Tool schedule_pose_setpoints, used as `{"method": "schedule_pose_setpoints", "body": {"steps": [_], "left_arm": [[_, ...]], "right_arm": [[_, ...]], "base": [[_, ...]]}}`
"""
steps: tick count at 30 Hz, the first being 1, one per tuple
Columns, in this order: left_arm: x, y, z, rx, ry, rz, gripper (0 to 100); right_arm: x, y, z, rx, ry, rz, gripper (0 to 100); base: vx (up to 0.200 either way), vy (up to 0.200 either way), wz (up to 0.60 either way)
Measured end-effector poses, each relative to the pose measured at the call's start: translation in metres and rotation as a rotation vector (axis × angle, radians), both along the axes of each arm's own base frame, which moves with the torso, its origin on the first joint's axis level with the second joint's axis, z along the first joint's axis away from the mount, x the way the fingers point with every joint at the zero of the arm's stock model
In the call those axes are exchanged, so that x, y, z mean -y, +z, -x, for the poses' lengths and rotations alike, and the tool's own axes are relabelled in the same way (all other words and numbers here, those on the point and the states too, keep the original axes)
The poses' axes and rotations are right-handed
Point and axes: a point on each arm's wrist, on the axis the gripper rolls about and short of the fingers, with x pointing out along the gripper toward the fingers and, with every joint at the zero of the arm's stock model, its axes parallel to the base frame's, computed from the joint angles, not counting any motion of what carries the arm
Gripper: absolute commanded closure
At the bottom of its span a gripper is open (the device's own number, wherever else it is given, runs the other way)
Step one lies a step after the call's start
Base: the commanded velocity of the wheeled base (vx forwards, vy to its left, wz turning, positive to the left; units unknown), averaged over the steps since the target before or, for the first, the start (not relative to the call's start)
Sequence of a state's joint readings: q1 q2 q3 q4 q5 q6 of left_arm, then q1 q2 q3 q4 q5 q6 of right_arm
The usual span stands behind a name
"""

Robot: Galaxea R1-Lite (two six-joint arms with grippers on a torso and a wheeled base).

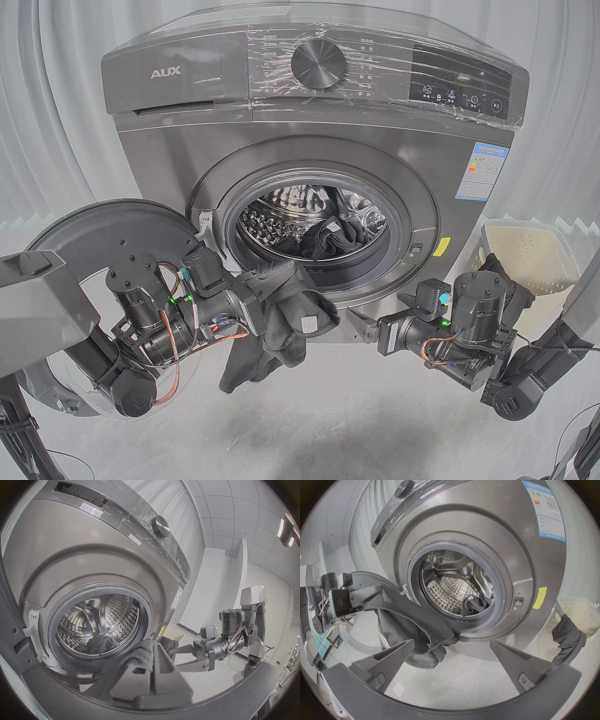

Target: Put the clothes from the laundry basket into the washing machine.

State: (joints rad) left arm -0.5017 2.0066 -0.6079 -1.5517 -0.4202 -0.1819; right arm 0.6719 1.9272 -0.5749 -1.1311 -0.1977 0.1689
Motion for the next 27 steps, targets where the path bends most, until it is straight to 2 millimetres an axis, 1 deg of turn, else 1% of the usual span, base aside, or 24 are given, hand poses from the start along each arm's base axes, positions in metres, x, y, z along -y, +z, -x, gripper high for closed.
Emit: {"method": "schedule_pose_setpoints", "body": {"steps": [6,14,22,27], "left_arm": [[0.000,0.001,0.000,0.003,0.001,0.002,100],[-0.001,0.001,0.000,0.003,0.002,0.003,100],[-0.001,0.003,0.000,0.007,0.001,0.007,100],[-0.001,0.003,0.000,0.008,0.001,0.007,100]], "right_arm": [[0.005,-0.016,0.003,-0.053,0.007,0.037,0],[0.009,-0.035,0.000,-0.109,0.004,0.073,0],[-0.001,-0.051,0.003,-0.139,0.035,0.104,0],[-0.011,-0.053,0.000,-0.115,0.061,0.095,0]], "base": [[0.000,0.000,0.00],[0.000,0.000,0.00],[0.000,0.000,0.00],[0.000,0.000,0.00]]}}
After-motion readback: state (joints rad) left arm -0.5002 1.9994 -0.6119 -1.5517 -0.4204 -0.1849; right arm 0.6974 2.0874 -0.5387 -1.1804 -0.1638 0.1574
